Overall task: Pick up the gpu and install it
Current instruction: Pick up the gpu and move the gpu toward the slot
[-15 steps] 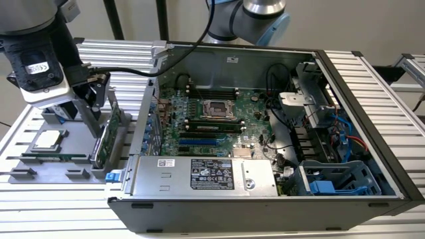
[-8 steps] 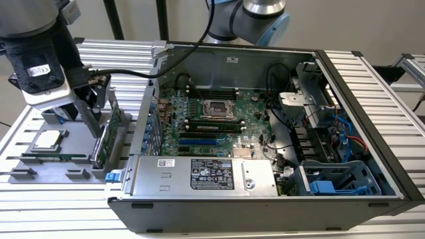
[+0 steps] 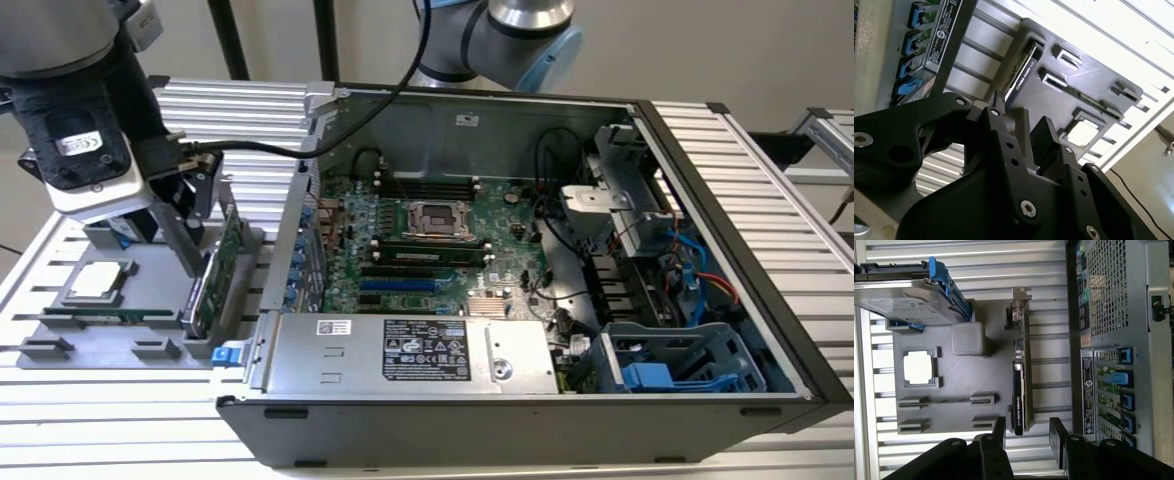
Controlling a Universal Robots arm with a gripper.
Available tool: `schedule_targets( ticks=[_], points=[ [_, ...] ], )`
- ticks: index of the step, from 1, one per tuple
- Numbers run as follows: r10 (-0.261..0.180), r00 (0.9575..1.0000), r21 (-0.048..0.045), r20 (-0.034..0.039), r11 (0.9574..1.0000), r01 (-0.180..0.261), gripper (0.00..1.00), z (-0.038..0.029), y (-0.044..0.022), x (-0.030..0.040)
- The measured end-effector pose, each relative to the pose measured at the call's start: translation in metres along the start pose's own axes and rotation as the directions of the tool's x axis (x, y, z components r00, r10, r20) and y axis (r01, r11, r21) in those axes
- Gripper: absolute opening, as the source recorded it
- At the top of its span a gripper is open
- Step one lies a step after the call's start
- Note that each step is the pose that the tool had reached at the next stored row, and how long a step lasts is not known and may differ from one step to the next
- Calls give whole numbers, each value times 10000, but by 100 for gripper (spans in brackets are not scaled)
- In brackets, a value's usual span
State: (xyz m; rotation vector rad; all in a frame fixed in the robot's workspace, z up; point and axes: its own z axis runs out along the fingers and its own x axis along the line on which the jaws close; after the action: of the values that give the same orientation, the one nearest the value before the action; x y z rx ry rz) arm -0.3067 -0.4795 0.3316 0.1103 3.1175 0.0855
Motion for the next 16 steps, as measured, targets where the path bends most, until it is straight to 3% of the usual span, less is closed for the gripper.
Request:
schedule_targets(
  ticks=[16],
  points=[
    [1,10000,0,0,10000,-1,100,65,-3,-3]
  ],
)
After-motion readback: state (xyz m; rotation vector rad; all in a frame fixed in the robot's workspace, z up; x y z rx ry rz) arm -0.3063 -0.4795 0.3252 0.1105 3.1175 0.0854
